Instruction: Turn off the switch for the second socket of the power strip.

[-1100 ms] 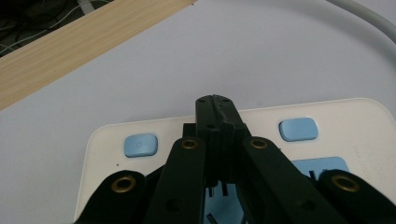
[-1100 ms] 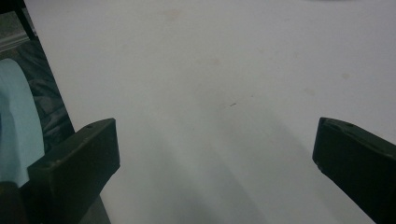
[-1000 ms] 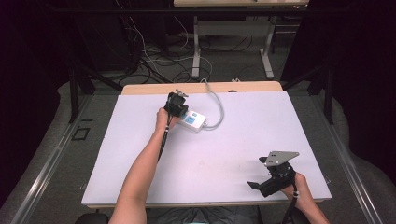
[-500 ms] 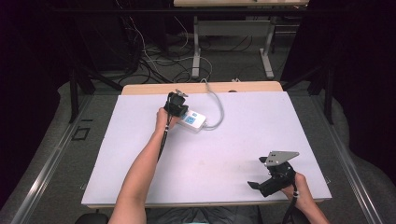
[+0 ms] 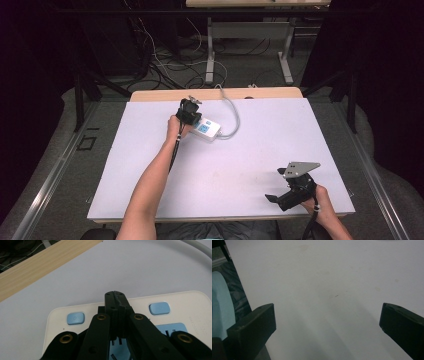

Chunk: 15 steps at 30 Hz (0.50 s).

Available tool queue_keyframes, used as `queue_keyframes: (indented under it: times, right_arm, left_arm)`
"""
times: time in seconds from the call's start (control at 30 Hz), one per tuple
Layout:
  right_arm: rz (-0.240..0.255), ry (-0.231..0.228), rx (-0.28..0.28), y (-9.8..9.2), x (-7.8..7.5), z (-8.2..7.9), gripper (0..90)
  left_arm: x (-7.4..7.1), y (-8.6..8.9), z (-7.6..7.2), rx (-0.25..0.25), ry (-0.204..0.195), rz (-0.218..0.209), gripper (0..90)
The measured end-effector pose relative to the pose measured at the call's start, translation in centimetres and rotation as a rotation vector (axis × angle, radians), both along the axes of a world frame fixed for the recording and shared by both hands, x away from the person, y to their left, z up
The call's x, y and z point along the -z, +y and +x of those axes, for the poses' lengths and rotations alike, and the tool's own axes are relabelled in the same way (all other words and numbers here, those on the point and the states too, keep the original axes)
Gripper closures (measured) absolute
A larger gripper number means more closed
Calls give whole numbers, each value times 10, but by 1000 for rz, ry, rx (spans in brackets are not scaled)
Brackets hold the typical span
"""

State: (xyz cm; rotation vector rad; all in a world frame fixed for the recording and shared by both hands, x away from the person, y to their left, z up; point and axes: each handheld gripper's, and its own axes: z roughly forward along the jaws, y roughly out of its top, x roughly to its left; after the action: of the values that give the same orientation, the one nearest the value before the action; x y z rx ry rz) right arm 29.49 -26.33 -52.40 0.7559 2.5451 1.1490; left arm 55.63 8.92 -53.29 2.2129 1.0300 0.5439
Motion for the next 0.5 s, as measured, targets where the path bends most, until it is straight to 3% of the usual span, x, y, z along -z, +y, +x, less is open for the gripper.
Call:
queue_keyframes:
  times: [0.27,0.5]
  right_arm:
    - [9,-4,2,0,1,0,1]
    - [9,-5,1,0,1,0,1]
  left_arm:
    - [0,0,0,-3,3,-14,900]
    - [0,-1,-1,-7,-5,-2,900]
